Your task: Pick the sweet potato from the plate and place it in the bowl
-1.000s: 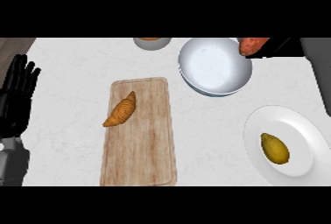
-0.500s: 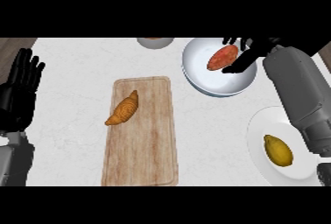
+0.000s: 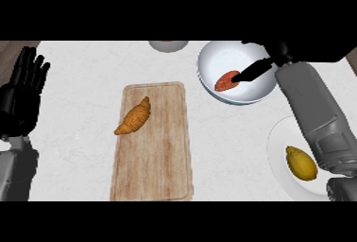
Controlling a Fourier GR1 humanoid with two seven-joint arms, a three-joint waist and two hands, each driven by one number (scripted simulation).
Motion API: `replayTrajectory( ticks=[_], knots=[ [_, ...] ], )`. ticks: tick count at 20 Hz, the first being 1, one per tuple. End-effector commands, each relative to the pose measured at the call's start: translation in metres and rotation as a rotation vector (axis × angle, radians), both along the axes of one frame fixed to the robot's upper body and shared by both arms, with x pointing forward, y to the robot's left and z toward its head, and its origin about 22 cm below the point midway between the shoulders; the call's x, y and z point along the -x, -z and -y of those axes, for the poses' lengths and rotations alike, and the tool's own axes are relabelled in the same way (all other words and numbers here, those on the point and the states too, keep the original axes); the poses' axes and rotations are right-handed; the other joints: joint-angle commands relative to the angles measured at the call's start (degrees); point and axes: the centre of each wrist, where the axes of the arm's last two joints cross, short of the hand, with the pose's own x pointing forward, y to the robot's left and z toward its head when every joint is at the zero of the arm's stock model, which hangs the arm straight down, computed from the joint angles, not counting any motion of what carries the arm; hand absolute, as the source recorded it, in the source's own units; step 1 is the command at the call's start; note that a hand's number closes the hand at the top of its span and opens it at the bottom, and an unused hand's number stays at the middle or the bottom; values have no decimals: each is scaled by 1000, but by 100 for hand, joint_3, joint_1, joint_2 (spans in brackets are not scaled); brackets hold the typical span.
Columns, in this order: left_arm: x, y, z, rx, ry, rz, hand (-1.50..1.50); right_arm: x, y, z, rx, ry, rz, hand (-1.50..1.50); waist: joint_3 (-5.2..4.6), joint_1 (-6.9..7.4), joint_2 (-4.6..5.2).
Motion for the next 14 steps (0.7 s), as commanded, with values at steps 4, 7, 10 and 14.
replayTrajectory(
  ticks=[4,7,10,14],
  knots=[
    [9,2,-10,17,-5,-4,0,1,-22,56,-226,221,151,-150,0,62,15],
    [1,18,8,7,16,-11,0,4,-28,83,-265,277,143,-150,-1,21,37],
    [-1,14,10,4,8,-9,0,17,-35,131,-311,343,155,-150,3,32,51],
    [1,1,-6,4,8,4,0,42,-40,188,-373,370,187,-150,15,149,105]
  ],
)
